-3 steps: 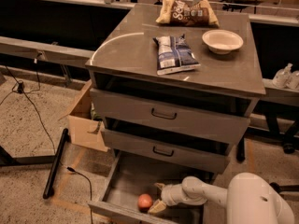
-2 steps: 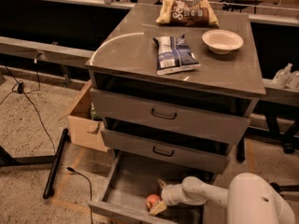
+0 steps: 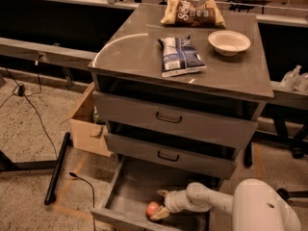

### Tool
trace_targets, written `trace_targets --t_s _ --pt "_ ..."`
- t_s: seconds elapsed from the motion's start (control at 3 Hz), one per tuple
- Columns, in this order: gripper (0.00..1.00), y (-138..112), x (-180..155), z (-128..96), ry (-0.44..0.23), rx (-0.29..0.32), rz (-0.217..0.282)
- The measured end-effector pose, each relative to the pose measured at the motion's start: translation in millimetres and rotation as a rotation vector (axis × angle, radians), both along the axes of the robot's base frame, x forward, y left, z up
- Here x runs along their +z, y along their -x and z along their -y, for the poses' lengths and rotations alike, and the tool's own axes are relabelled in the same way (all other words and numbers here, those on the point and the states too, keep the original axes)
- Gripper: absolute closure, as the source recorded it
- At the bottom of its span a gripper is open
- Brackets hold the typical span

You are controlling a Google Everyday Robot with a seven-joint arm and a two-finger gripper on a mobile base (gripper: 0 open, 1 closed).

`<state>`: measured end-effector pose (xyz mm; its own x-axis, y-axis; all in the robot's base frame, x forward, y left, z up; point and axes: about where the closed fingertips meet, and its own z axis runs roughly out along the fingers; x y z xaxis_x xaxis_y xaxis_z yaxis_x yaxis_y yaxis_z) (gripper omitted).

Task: Pick apple from bottom drawer and place on counter

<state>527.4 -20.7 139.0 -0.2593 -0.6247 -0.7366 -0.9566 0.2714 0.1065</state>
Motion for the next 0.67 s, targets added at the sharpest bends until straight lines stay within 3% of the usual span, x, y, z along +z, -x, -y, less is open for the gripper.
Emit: trace_targets --t_s 0.67 --pt "0.70 -0.2 -2.3 -2.6 -0.006 0.005 -0.005"
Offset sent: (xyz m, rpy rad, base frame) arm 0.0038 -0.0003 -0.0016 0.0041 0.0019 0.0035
